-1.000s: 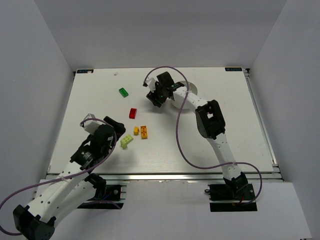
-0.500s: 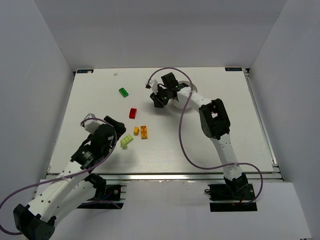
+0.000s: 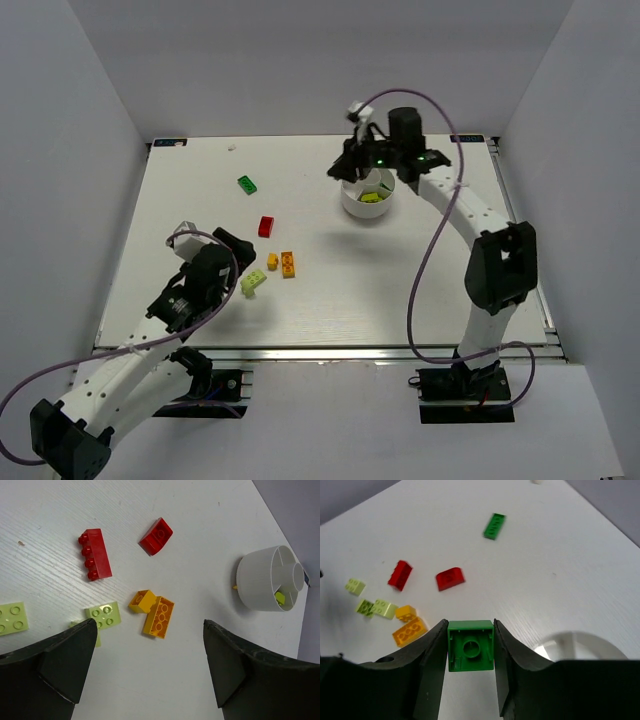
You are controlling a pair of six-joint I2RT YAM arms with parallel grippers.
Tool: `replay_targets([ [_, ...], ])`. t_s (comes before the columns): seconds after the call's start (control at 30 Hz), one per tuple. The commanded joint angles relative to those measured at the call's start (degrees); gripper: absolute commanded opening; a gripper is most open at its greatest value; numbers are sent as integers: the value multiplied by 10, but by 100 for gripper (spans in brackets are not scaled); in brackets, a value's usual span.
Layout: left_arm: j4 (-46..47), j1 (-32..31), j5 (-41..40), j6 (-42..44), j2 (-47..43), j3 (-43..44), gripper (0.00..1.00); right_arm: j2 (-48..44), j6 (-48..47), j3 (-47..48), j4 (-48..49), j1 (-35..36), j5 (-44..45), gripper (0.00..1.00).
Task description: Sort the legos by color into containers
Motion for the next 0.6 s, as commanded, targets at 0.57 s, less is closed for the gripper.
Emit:
replay_targets([
  [0.57, 42, 3, 28, 14, 31, 16, 95, 95, 244, 45, 28, -205, 33, 0],
])
